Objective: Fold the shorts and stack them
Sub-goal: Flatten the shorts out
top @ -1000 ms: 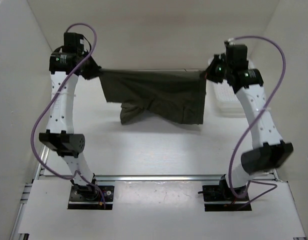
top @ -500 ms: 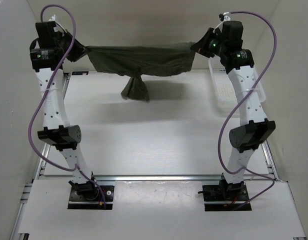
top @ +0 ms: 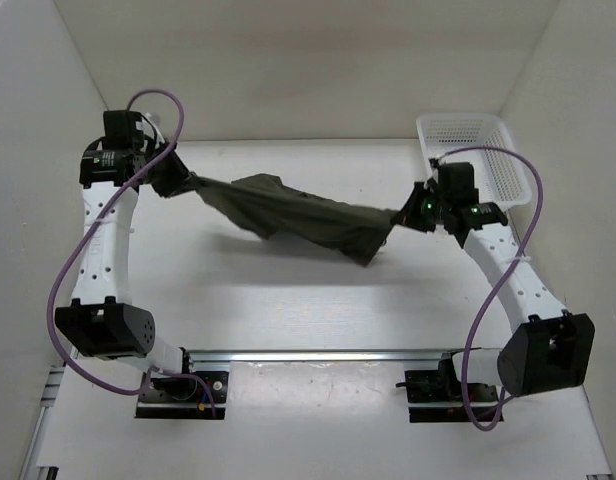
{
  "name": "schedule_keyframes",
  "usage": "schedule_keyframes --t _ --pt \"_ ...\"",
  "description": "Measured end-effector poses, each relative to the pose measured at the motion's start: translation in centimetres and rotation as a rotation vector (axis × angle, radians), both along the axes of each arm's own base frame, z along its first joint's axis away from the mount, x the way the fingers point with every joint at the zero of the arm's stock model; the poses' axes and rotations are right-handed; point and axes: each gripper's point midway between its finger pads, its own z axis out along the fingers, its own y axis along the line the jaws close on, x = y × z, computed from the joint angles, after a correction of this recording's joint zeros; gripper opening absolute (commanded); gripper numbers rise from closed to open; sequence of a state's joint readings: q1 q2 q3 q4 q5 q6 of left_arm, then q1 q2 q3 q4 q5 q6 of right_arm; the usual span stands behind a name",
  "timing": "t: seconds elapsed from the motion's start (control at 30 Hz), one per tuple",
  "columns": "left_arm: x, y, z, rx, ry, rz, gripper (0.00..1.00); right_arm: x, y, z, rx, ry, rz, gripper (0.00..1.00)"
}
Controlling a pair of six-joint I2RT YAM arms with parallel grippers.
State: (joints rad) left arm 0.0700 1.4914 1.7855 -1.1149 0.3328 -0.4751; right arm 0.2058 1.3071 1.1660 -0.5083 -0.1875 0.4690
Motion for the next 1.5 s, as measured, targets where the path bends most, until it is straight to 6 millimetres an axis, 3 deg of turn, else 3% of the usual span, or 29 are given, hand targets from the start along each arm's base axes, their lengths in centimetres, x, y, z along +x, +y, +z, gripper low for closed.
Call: schedule_keyframes --t 0.03,0.1,0.2,0.33,0.47,0.57,0.7,0.8,0.87,1.03,1.13,1.23,1.37,1.5 --pt "-0.4 0.0 -1.3 0.003 0.044 -0.003 0.10 -1.2 -0.2 -1.4 -0.002 0.044 -0.001 0.00" --pt "-1.2 0.2 -2.5 0.015 0.103 -0.003 0.10 -2.8 -0.3 -1.7 0.005 0.074 -0.003 0.00" --pt "-2.1 0.7 -0.7 0.046 0.086 0.013 0.10 -4.2 -0.6 2.5 0.029 -0.019 -0.002 0.00" --pt "-3.9 1.1 6.1 0.072 -0.094 0.047 0.10 -5.9 -1.0 12.9 0.059 -0.253 0.009 0.00" --pt "-8.6 1.4 13.4 0.068 -0.321 0.122 0.10 -9.0 -1.7 23.1 0.074 -0.490 0.033 0.00" --pt "-12.5 1.6 18.6 0.055 -0.490 0.173 0.10 -12.1 -1.9 27.4 0.085 -0.591 0.063 0.00" --pt "-15.9 1.4 23.9 0.038 -0.676 0.196 0.10 -14.9 -2.2 30.2 0.101 -0.655 0.081 0.00" --pt "-15.7 1.4 24.7 0.031 -0.692 0.198 0.10 -15.1 -2.2 30.6 0.102 -0.655 0.084 0.00" --pt "-14.0 1.6 24.2 0.030 -0.661 0.197 0.10 -14.0 -2.0 30.1 0.093 -0.630 0.083 0.00" --pt "-5.8 2.4 20.7 0.043 -0.513 0.186 0.10 -8.7 -0.7 27.4 0.066 -0.524 0.091 0.00" --pt "-0.4 3.3 17.2 0.031 -0.404 0.179 0.10 -4.4 0.4 25.1 0.053 -0.464 0.100 0.00" --pt "3.5 4.2 13.9 0.018 -0.313 0.181 0.10 -0.5 1.6 22.5 0.042 -0.401 0.108 0.00" --pt "5.3 4.8 12.9 0.006 -0.290 0.181 0.10 2.0 2.3 20.9 0.036 -0.373 0.109 0.00" --pt "4.4 5.1 15.1 -0.005 -0.358 0.178 0.10 2.5 2.5 21.7 0.046 -0.411 0.114 0.00"
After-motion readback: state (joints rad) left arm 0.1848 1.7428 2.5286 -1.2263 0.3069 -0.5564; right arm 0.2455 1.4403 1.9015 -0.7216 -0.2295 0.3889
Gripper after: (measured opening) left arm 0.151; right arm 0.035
